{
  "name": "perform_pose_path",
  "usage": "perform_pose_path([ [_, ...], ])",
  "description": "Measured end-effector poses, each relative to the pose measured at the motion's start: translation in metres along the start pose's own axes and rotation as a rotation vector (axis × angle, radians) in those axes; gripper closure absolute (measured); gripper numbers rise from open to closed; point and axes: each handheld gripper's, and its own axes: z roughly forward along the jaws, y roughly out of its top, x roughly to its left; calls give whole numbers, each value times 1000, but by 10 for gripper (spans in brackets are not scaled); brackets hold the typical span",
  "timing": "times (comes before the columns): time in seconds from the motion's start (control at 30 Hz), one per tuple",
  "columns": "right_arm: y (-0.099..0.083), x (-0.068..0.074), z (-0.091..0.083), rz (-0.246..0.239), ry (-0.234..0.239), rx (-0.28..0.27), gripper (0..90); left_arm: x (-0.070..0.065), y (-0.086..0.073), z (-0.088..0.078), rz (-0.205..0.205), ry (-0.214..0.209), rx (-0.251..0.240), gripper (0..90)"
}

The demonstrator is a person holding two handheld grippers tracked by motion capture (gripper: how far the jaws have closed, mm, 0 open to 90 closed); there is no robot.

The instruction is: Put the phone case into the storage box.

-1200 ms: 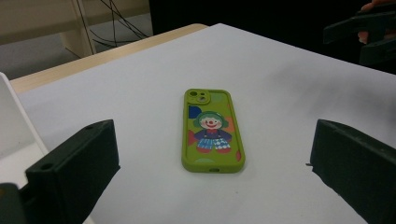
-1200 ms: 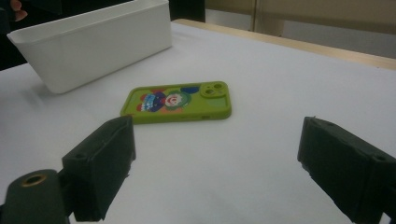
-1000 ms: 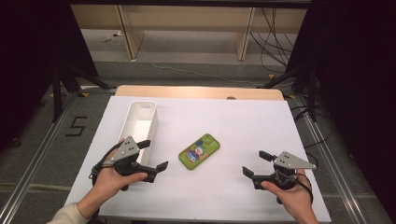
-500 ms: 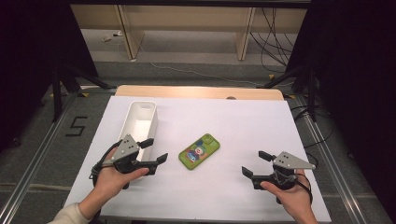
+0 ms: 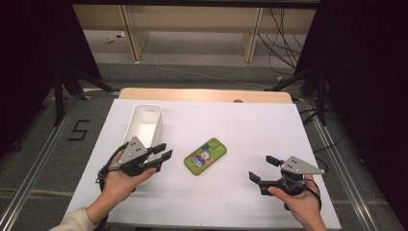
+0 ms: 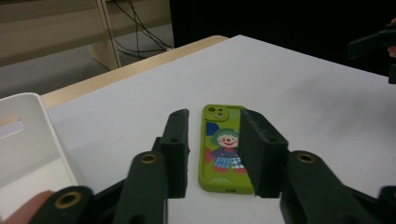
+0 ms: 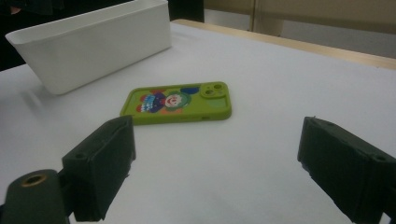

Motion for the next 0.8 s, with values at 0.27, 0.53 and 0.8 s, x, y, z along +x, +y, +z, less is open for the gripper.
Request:
perform_pose_path([
  [0.27, 0, 0, 0, 0, 2, 1, 124, -8, 8, 21, 2, -30, 62, 522],
  [0.53, 0, 0, 0, 3, 2, -1, 124, -22, 12, 56, 40, -72, 213, 200],
  [0.8, 0, 0, 0, 3, 0, -2, 124, -28, 23, 92, 66, -83, 288, 98],
])
